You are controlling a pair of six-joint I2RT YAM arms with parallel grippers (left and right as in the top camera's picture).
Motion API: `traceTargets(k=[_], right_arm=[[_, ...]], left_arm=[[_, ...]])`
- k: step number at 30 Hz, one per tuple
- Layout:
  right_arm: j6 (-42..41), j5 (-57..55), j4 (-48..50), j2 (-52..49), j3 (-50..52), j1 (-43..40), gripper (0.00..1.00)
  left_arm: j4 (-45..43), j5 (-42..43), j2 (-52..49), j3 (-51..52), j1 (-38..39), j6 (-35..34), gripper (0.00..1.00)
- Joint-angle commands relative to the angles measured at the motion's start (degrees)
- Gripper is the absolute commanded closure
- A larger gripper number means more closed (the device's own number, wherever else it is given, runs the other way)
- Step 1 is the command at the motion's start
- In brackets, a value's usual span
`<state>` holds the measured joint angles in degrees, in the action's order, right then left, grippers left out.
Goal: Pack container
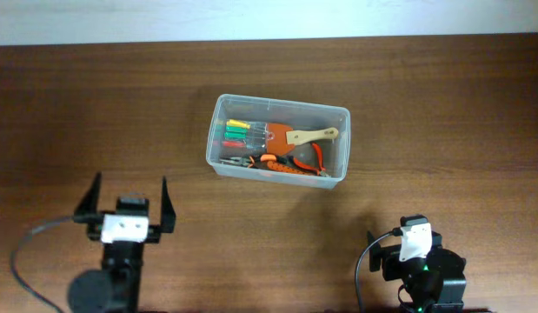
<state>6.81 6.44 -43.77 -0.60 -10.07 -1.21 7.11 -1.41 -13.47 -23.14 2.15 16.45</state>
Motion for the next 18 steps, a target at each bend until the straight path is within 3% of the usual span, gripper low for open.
traceTargets(k=[1,7,18], right_arm=[[-0.17,-0.72,-0.11,0.42,0.5,-0.42,0.02],[-0.15,-0.72,-0.11,0.42,0.52,-0.42,0.02],[-0.17,-0.72,-0.11,0.42,0.5,-0.42,0.01]], left_arm=[[-4.26,2.21,5.38,10.71,0.22,-0.17,0.01],[-4.98,3.63,11.82,19.47,0.55,-0.17,0.01],[0.24,3.61,13.05,21.22,1.81,-0.15,0.01]])
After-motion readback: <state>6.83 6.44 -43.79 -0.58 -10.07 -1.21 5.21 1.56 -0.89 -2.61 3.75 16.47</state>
